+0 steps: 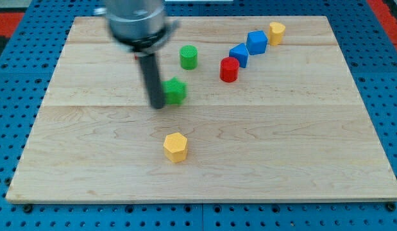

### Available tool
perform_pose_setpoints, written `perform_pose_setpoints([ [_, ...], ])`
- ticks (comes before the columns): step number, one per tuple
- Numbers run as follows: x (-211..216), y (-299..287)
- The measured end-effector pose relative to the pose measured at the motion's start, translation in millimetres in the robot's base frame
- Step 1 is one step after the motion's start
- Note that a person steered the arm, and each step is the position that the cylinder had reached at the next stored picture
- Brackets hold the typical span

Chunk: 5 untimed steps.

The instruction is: Put the green star at the top left side of the red star

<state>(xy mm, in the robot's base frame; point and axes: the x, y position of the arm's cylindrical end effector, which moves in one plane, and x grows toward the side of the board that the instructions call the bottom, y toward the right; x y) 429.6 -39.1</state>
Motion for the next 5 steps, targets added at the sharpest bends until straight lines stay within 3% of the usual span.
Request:
perform_pose_setpoints([
  [2, 20, 95],
  [3, -14, 104],
  [4, -17, 2],
  [5, -19, -30],
])
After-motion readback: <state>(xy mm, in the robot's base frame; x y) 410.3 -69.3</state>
